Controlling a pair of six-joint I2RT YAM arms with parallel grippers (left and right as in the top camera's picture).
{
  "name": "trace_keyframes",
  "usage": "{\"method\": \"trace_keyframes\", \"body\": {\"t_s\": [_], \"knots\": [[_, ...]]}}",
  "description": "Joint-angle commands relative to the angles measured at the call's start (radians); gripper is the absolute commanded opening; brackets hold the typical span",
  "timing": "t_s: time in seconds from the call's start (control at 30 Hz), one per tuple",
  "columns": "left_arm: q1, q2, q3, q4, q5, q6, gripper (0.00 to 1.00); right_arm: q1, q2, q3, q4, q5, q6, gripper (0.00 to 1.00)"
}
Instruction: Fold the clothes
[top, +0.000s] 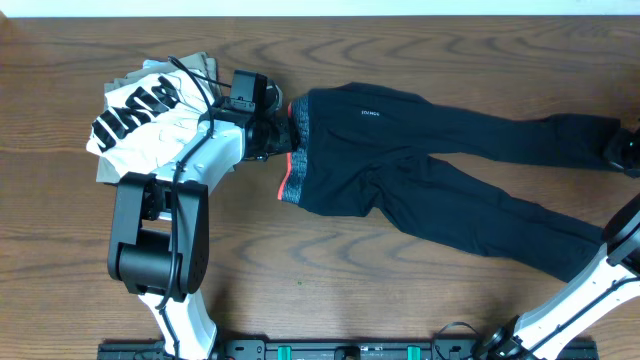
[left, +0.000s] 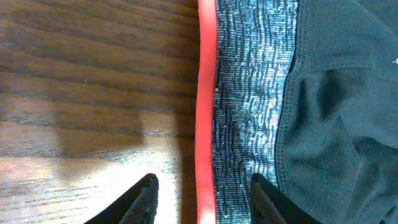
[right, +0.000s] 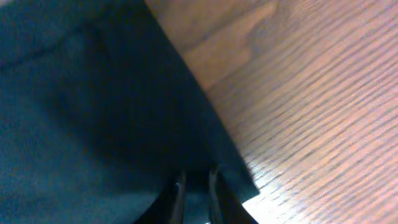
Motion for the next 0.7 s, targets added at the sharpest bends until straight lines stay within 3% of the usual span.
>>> {"method": "trace_keyframes", "body": {"t_s": [0.0,0.3,0.67], "knots": [[0.003,-0.011,0.007,0.0,0.006,0.018,0.48,0.003,0.034,-0.015,-0.008,-0.003,0.006,0.03],[0.003,-0.011,0.007,0.001,0.006,0.018,0.48,0.003,0.0,-0.015,-0.026,0.003,0.031,0.01],[0.003,-0.011,0.007,0.001,0.006,0.018,0.48,0.048,-0.219,-0.013,-0.027,-0.004,0.04,0.01]]}}
